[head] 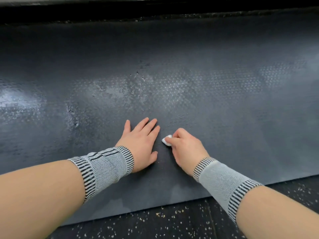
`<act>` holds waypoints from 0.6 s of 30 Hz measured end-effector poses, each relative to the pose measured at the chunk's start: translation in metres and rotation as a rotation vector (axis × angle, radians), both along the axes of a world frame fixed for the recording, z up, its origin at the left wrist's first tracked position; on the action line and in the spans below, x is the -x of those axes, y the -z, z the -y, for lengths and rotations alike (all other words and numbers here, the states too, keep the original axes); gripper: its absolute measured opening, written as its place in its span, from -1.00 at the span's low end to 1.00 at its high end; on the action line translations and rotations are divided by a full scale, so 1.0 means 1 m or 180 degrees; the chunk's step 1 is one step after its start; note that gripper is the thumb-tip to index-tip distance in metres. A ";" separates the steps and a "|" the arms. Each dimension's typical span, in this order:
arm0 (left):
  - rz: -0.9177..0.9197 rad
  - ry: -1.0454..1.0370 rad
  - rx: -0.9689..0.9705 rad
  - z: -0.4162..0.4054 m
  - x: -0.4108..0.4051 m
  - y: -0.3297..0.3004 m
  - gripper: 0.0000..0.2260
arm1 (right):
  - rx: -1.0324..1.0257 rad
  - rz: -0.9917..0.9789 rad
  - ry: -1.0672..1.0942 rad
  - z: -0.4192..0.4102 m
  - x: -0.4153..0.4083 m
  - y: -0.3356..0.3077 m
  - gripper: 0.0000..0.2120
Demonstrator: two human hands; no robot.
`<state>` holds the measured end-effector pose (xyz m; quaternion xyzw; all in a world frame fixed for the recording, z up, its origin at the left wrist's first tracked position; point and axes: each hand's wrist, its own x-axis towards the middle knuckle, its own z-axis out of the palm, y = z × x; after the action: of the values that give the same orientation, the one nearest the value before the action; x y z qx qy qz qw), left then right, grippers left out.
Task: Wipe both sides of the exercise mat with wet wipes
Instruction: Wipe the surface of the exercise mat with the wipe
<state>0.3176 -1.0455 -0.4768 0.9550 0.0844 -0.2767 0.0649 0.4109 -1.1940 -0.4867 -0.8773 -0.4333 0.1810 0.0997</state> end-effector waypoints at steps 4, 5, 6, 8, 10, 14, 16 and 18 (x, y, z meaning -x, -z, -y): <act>-0.0091 0.0050 -0.0031 0.004 0.014 -0.002 -0.27 | -0.0049 0.0400 0.1172 0.034 -0.034 0.008 -0.71; -0.0116 0.0055 -0.0021 0.006 0.017 -0.002 -0.26 | -0.0049 0.0333 0.1440 0.030 -0.031 0.010 -0.73; -0.0128 0.0055 -0.0014 0.007 0.020 -0.003 -0.25 | -0.0043 0.0188 0.1491 0.020 -0.018 0.008 -0.76; -0.0118 0.0046 0.0009 0.011 0.023 -0.005 -0.25 | -0.0070 -0.0073 0.0933 -0.004 0.018 0.007 -0.80; -0.0099 0.0074 0.0039 0.013 0.026 -0.007 -0.25 | -0.0089 -0.0426 0.0080 -0.012 0.050 0.005 -0.81; -0.0168 0.0162 0.0023 0.013 0.037 -0.006 -0.22 | 0.0148 -0.0189 0.0282 0.030 0.012 0.003 -0.72; -0.0221 0.0208 0.0003 0.014 0.045 -0.005 -0.20 | 0.0168 0.0287 0.0964 0.057 -0.017 0.003 -0.72; -0.0263 0.0253 0.0002 0.016 0.050 -0.006 -0.18 | 0.0284 0.0287 0.1384 0.054 -0.010 0.000 -0.74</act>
<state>0.2679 -1.0620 -0.4712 0.9454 0.0489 -0.3183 0.0506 0.4212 -1.2483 -0.4871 -0.9608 -0.2295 0.1348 0.0780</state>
